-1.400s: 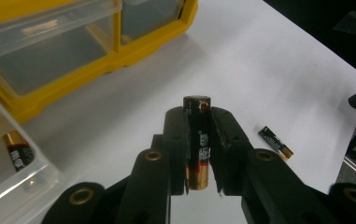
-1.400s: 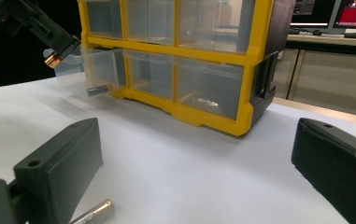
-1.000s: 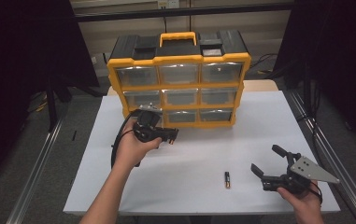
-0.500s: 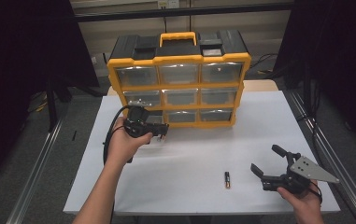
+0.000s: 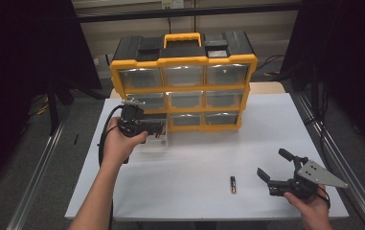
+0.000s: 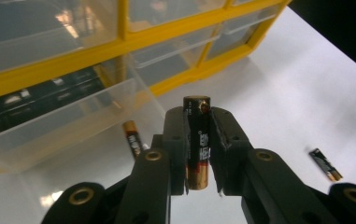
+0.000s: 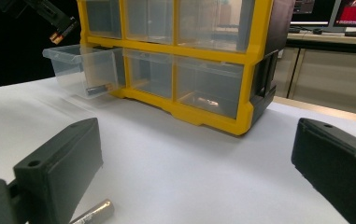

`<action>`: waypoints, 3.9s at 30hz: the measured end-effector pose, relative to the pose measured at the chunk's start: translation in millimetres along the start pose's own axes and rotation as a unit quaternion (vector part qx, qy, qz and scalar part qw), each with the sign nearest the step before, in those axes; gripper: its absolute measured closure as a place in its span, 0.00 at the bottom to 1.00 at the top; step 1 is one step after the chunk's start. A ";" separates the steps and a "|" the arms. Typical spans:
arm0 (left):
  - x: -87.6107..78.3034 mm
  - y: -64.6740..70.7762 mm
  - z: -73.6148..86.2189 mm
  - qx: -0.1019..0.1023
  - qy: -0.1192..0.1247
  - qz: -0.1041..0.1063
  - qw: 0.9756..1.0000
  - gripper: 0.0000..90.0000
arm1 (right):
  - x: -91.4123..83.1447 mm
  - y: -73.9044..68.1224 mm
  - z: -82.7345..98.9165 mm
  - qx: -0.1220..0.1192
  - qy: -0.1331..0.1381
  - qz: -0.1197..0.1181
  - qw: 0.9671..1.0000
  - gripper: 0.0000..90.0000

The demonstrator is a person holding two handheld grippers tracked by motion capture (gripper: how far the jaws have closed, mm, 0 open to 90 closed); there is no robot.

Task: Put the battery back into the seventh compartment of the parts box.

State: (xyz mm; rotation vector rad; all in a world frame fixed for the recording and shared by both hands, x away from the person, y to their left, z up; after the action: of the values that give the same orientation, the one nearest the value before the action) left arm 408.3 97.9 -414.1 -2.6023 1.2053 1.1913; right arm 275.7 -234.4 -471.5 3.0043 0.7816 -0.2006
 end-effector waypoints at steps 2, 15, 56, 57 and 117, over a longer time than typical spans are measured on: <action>-0.7 -4.5 0.7 0.002 -0.001 -0.006 1.000 0.86 | 0.1 0.0 -0.1 0.000 0.000 0.000 1.000 0.02; -1.3 -24.2 1.8 -0.012 -0.001 -0.030 0.999 0.86 | 0.4 -0.6 -0.1 0.000 0.000 -0.002 1.000 0.02; 18.3 30.6 2.7 0.028 0.038 0.062 0.997 0.32 | 1.4 -0.2 1.1 0.003 -0.001 -0.002 1.000 0.02; 19.5 34.7 3.5 0.031 0.037 0.067 0.997 0.30 | 1.5 -0.1 1.0 0.003 -0.001 -0.002 1.000 0.02; 111.3 154.1 69.0 0.139 -0.023 0.161 0.977 0.18 | 1.7 -1.0 1.2 0.001 -0.003 -0.005 1.000 0.02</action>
State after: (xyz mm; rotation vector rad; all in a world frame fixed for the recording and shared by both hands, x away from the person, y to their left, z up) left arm 307.6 -57.9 -494.7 -2.2254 1.6940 1.0265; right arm 276.6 -232.8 -473.0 3.0005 0.7971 -0.2097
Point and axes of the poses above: each handheld gripper's, and its own axes: x roughly forward along the jaws, z roughly out of its underside, y roughly to its right, the point moved 10 cm from there along x, roughly forward along the jaws, and after that the axes turned 2 degrees about z, right-handed, at the moved point
